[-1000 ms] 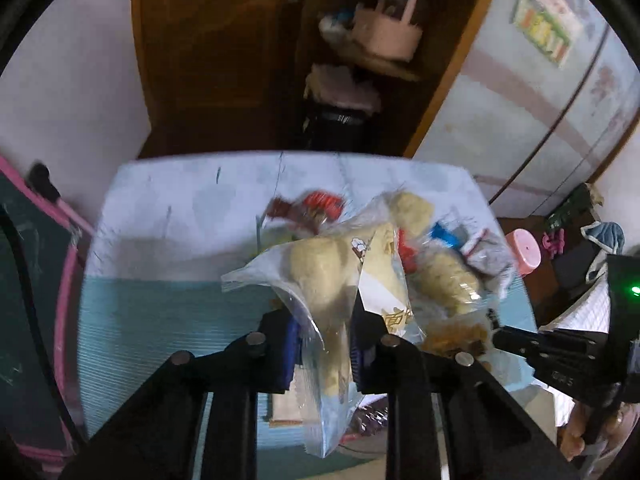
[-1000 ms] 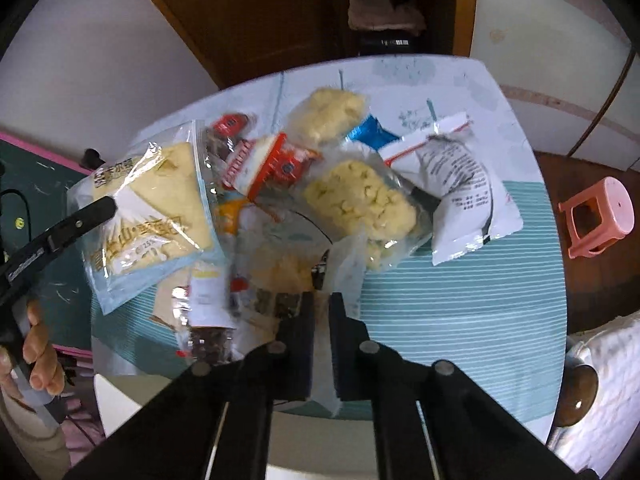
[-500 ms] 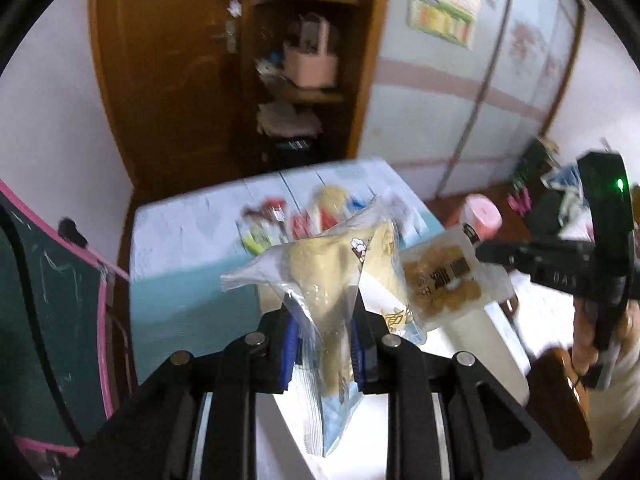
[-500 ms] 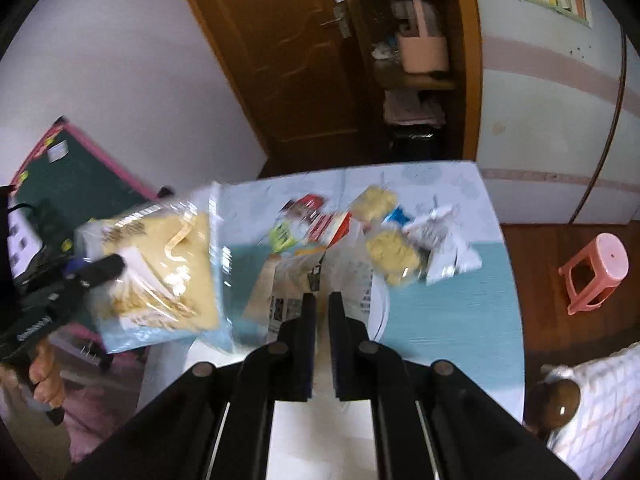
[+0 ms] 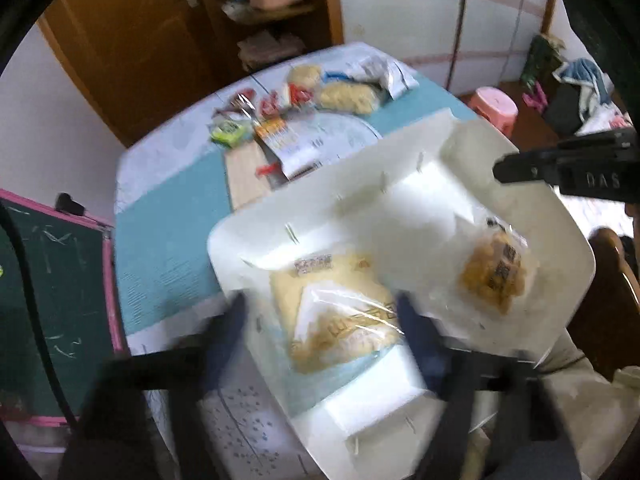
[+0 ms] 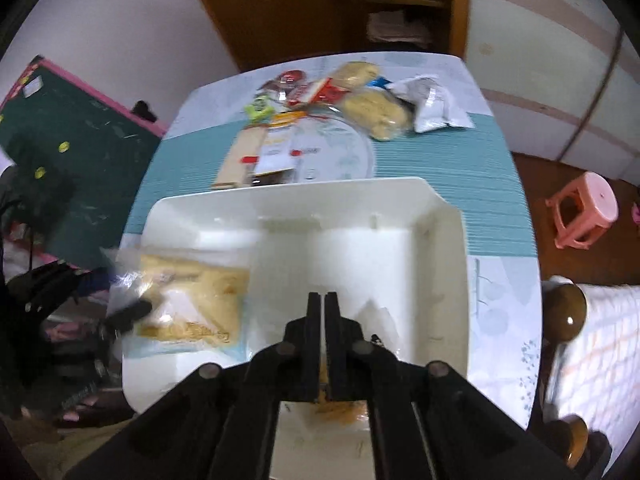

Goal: Organize snacks
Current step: 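Lower the bread bag into the tray with the left tool while the right tool drops the cake pack, then grasp the brown paper bar with the left tool while the right tool grasps the OATS stick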

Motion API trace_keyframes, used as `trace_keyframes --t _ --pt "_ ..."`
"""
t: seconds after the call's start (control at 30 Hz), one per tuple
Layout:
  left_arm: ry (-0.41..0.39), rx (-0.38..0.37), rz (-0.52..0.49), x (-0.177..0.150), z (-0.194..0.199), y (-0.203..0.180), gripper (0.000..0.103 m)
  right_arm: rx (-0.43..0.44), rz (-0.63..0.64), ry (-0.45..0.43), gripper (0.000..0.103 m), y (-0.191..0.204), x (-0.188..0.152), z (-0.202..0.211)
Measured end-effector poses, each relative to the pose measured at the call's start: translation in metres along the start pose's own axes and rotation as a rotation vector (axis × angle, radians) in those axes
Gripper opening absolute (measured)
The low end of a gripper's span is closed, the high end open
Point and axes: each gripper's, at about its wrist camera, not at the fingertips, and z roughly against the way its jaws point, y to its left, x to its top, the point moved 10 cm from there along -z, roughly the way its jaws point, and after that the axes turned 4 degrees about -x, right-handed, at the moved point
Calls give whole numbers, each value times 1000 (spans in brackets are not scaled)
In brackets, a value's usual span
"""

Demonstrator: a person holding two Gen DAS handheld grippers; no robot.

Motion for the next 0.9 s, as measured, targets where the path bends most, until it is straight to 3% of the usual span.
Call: trace_keyframes --t 0.03,0.1,0.13,0.4,0.57,0.67,0.9 --pt "-30 12 -1 3 4 1 90 -5 -7 -16 32 -1 1 3" --pt "-76 32 -12 8 15 3 90 -25 -13 -55 51 -2 2 9" --pt "-97 44 -15 11 20 3 90 -34 -16 -73 54 -3 2 11" --pt "-158 86 -39 17 36 2 90 1 2 -62 54 16 -6 8" --pt "-168 80 -1 21 38 6 90 12 18 -57 54 27 -8 9" --pt "-185 83 30 27 42 17 90 13 34 -71 54 32 -4 14" --pt "-236 168 126 64 60 76 90 -12 68 -112 54 42 32 28"
